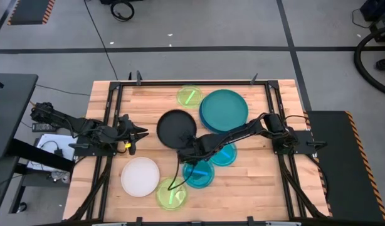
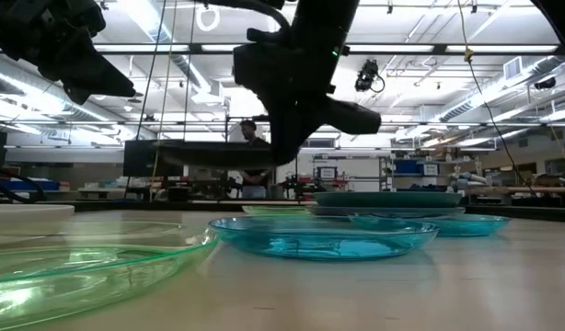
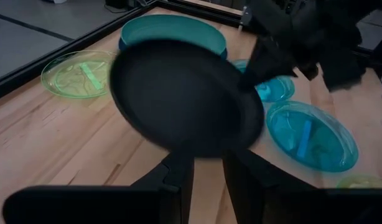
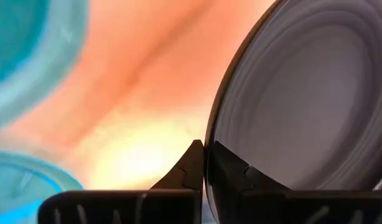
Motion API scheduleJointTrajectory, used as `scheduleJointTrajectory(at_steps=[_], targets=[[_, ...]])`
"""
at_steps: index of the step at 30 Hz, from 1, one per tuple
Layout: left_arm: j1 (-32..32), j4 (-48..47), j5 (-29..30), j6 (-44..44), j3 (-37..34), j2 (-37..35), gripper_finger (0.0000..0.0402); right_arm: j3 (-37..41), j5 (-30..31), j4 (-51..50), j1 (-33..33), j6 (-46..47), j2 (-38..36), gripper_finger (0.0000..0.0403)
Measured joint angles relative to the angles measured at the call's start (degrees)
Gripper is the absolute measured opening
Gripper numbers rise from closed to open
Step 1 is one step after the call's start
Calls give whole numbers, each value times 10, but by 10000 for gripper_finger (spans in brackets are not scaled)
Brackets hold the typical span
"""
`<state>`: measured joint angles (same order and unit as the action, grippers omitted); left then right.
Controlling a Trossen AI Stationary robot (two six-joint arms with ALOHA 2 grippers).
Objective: Stack plastic plates
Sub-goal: Stack the black plate on top of the green plate
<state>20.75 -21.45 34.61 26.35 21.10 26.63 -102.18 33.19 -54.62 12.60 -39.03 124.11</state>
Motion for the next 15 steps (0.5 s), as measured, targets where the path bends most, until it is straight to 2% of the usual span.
scheduleJointTrajectory(at_steps=[6,15], targets=[[0,-8,0,0,0,0,91,-19,63,-54,-13,77,0,23],[0,-8,0,0,0,0,91,-20,81,-129,-38,211,0,23]])
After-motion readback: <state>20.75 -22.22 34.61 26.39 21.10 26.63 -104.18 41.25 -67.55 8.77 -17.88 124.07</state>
